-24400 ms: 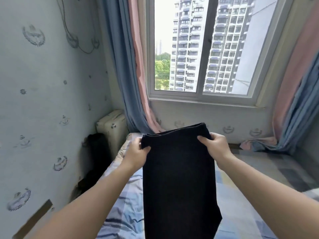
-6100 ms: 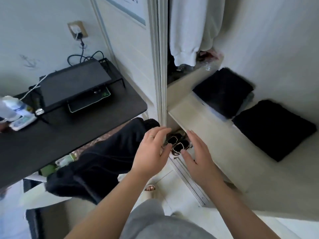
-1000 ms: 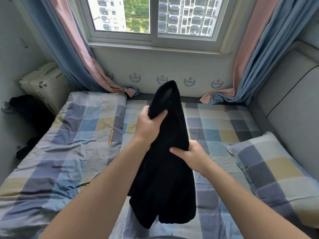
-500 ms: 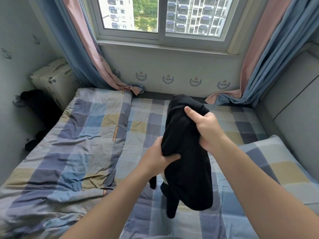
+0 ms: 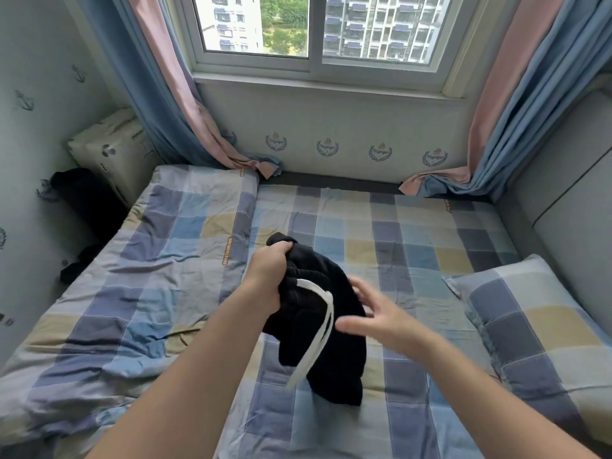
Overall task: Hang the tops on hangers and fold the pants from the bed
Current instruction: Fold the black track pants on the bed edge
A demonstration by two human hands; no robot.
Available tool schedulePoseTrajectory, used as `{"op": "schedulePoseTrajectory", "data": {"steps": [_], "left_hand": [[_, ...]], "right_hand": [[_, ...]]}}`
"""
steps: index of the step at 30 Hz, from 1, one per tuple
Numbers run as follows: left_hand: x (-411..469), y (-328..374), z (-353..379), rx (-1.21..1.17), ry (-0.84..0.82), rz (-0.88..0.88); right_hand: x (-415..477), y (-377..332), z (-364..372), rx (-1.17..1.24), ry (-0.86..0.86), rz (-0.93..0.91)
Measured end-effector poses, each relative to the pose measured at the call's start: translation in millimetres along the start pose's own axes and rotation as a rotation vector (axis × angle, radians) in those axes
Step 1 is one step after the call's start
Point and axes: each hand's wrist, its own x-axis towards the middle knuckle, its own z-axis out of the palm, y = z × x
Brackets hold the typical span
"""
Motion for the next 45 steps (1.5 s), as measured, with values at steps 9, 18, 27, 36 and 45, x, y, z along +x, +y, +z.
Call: {"op": "schedulePoseTrajectory", "data": {"steps": [9,18,27,36,45], "left_hand": [[-15,8,-7,-0.082,-0.196,-0.100],[-19,-2,-15,0.095,-0.380,-0.014],[-12,-12,-21,0.070,-0.549,0.087],[16,-76,-36,0.342,-0.515,0.247],[43,-132,-29,0.644,-0.480,-0.218]], "right_hand": [[20,12,33,-0.097,0.207,-0.113],[36,-9,17,-0.032,0.254,-0.128],[39,-17,8,0.064,0.268,-0.148],[30,-34,-15,0.910,0.220,-0.194],[20,-34,-27,1.160,0.323,-0.097]]}}
